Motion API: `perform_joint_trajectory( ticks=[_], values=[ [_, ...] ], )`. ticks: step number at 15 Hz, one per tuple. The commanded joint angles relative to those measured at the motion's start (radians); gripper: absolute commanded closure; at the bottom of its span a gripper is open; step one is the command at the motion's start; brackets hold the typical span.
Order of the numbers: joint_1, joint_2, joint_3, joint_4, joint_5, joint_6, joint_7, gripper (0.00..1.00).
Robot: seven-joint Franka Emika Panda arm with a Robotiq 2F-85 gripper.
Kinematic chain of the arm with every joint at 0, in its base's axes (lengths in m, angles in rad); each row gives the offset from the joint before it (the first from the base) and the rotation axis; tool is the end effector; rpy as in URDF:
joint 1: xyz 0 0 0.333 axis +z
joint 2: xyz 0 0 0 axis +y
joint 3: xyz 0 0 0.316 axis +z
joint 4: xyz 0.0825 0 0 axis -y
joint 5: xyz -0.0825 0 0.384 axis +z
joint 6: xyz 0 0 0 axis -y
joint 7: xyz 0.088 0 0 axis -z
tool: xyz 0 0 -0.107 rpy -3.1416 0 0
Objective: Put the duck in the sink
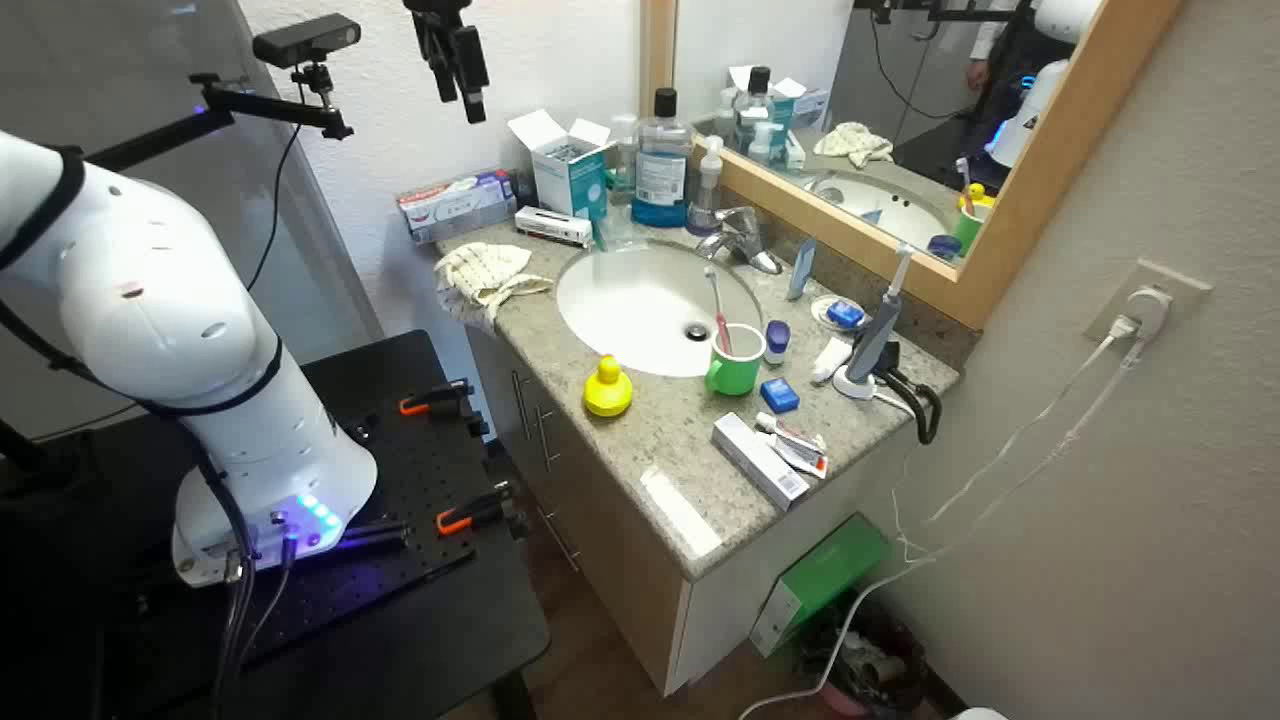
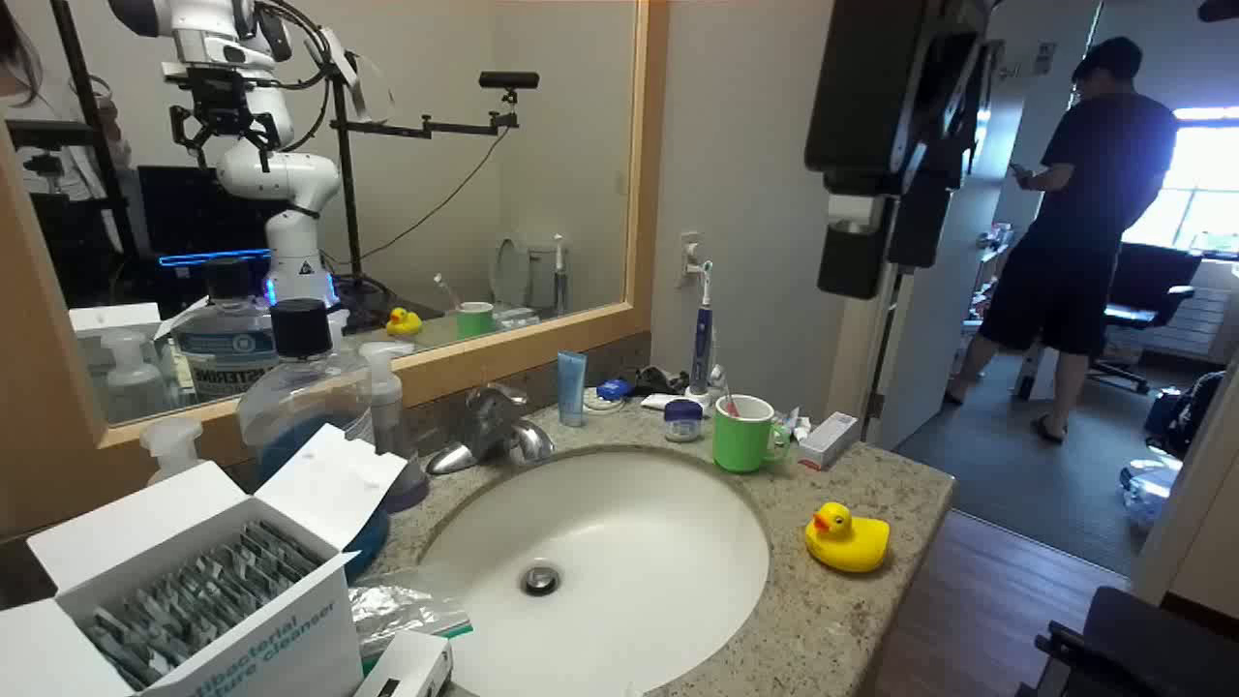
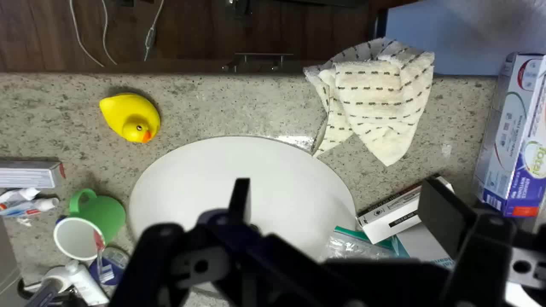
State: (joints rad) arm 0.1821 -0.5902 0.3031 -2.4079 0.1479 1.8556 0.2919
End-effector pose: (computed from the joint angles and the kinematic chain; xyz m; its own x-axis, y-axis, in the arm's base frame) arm 0.3280 0.1991 0.5123 0.9941 0.1056 0.0264 0.1051 -0.9943 0.0173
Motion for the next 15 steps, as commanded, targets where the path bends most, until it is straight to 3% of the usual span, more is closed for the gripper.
perform_joint_trajectory(
  ticks=[1, 8, 15],
  values=[
    [0.007, 0.002, -0.005, 0.002, -0.004, -0.002, 0.004, 0.0],
    [0.001, 0.001, 0.005, 0.005, -0.021, 0.003, 0.018, 0.0],
    [-0.007, 0.005, -0.037, 0.006, 0.002, 0.167, 0.003, 0.0]
  ],
)
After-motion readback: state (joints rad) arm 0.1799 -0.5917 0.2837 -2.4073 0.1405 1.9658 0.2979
